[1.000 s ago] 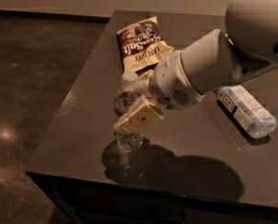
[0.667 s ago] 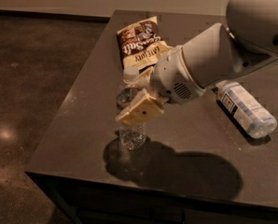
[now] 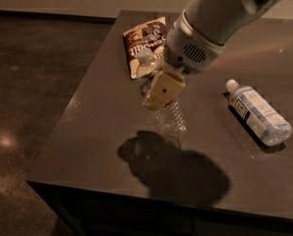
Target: Knock water bottle over
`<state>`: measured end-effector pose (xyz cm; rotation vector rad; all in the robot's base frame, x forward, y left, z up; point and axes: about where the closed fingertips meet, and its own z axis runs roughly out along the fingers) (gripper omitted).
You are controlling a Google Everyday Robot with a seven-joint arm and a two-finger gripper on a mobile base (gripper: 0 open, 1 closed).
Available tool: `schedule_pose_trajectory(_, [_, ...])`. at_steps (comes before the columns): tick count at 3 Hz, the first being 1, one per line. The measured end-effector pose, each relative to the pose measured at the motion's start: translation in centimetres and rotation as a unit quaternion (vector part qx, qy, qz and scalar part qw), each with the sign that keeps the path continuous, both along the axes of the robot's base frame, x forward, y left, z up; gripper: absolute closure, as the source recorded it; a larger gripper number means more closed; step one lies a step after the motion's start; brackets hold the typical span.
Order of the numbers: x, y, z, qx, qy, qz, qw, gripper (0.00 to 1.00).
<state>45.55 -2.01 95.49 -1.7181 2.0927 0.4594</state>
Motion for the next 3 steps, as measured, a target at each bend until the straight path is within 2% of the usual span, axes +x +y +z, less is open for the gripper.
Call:
schedule_pose_trajectory(1, [0.6, -1.8, 0.0, -0.084, 0.004, -0.013, 0.9964, 1.0])
schedule_pose_trajectory(2, [1.5, -3.1, -1.0, -0.149, 0.012, -0.02, 0.9886, 1.0])
schedule_pose_trajectory(3, [2.7, -3.8, -2.6, -0.195, 0.02, -0.02, 0.9804, 1.0])
